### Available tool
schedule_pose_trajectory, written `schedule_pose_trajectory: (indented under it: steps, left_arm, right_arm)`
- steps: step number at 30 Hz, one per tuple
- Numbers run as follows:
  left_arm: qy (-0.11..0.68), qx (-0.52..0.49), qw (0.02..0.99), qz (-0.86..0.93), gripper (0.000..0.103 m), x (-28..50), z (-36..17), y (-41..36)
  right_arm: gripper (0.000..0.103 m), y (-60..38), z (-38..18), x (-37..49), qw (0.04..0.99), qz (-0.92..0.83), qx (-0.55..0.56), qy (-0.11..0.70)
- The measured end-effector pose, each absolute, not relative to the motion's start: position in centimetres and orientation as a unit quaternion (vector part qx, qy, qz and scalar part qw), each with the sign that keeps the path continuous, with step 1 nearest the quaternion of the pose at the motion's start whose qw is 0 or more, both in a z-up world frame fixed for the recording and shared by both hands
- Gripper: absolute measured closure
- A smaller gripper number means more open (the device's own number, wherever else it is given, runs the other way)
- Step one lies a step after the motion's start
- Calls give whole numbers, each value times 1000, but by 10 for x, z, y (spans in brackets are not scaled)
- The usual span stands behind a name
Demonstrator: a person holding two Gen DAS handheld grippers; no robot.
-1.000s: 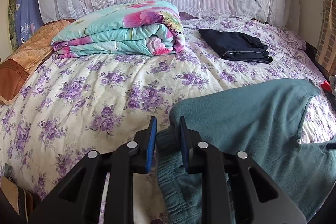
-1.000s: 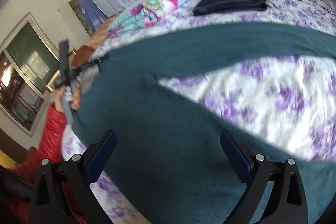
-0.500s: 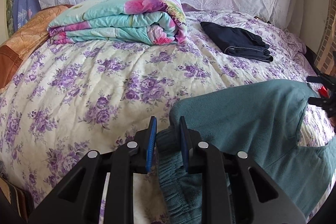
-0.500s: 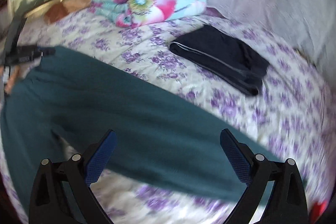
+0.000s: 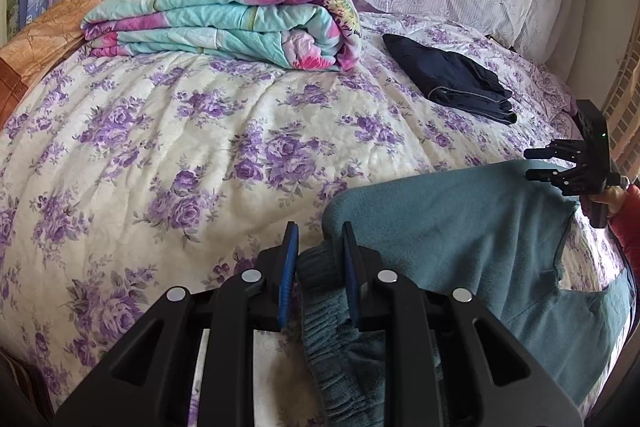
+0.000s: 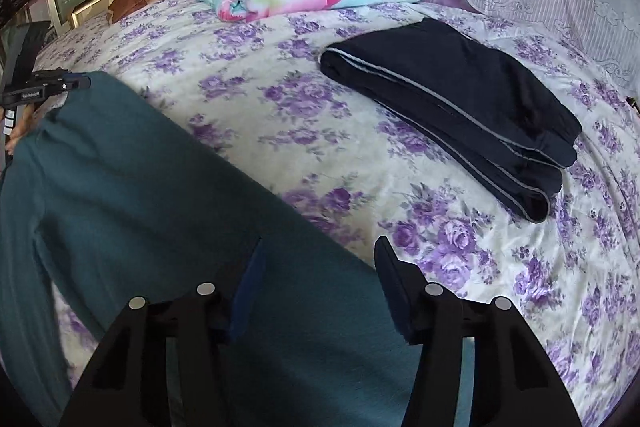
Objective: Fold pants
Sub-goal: 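Grasp the pant leg with the right tool while the left tool holds the waistband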
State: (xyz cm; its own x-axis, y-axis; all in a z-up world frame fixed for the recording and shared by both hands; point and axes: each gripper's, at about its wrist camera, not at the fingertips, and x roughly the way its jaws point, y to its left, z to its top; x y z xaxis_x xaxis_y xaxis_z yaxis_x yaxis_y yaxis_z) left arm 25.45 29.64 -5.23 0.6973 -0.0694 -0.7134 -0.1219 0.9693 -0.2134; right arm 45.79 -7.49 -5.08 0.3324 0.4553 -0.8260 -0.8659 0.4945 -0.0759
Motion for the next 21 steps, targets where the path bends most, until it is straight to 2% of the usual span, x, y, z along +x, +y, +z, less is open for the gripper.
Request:
schedule_pose_trajectory:
  steps: [6, 8, 9, 10, 14, 21]
  left_arm:
    - [393, -142, 909, 7, 82, 257, -56, 302]
    - [391, -143, 909, 8, 82, 257, -56, 302]
    - [390, -143, 910, 9, 82, 256, -55, 302]
    - [387, -143, 911, 10, 82, 256, -54, 303]
    - [373, -146, 916, 18, 82, 251, -49, 304]
    - [330, -139, 933, 23, 82, 237, -31, 303]
  right_arm:
    - [46, -82, -61, 470, 760, 445, -247, 404]
    - [70, -79, -59, 464, 765, 435, -261, 395]
    - [92, -77, -56, 457, 772, 423, -278, 384]
    - [97, -75, -54, 449, 781, 407, -293, 373]
    - [98, -74, -44, 420, 798, 379, -322, 341]
    - [99, -98, 2, 348, 831, 356, -306, 298]
